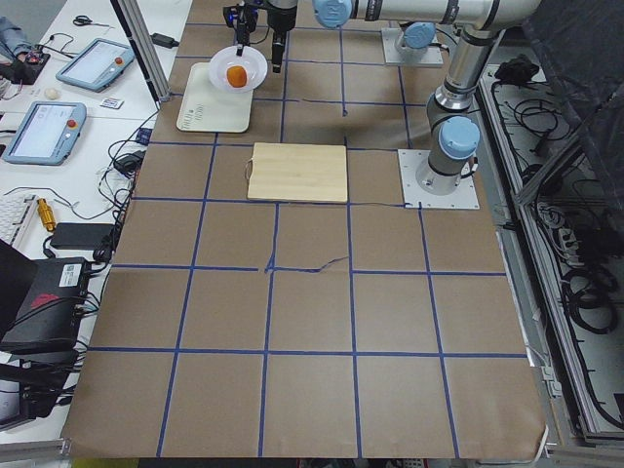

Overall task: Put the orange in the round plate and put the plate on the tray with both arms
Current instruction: 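Set the bowl down on the tray and open the right gripper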

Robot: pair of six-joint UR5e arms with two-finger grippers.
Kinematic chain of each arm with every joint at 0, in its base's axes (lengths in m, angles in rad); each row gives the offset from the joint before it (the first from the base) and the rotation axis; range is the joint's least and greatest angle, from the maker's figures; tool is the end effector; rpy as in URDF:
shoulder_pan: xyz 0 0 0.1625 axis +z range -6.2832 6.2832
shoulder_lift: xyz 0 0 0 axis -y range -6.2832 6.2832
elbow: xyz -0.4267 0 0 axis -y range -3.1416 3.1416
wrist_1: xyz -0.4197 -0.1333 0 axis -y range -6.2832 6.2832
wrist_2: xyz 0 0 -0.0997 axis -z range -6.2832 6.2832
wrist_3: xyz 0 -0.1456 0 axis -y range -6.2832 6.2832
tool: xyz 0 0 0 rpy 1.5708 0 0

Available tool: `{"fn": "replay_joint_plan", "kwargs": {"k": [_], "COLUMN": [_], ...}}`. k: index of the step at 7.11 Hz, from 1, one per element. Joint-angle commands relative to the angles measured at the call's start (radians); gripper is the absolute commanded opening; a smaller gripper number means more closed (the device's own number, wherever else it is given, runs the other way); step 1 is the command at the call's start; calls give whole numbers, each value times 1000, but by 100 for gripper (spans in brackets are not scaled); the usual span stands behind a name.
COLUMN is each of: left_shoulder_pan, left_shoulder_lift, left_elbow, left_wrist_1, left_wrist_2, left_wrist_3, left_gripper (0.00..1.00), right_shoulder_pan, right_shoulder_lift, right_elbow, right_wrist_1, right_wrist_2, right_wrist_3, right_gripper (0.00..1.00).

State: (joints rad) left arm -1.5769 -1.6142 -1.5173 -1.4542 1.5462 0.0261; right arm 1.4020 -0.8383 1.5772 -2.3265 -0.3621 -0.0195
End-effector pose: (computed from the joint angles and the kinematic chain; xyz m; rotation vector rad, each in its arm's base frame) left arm -0.1403 -0.5546 0.4612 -0.0525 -3.1116 0.1978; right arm 0.1487 -0.7315 0.1472 0.1331 1.9309 -0.1418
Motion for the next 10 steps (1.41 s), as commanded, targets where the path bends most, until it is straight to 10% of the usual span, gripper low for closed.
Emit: {"fn": "replay_joint_plan", "kwargs": {"k": [1,8,10], "left_shoulder_pan": [0,2,2], "left_shoulder_lift": [0,0,0], "left_elbow": [0,0,0], "left_wrist_1": [0,0,0], "left_wrist_2": [0,0,0], "left_wrist_3": [0,0,0], "left_gripper": [100,100,100], "right_shoulder_pan": [0,8,9], "right_shoulder_lift": [71,151,147], "right_elbow": [-67,-132,-135], "right_wrist_1": [-10,-11,-11], "right_wrist_2": [-1,-11,-15], "right_wrist_3": [-10,-14,-17], "right_gripper": [0,0,57]}}
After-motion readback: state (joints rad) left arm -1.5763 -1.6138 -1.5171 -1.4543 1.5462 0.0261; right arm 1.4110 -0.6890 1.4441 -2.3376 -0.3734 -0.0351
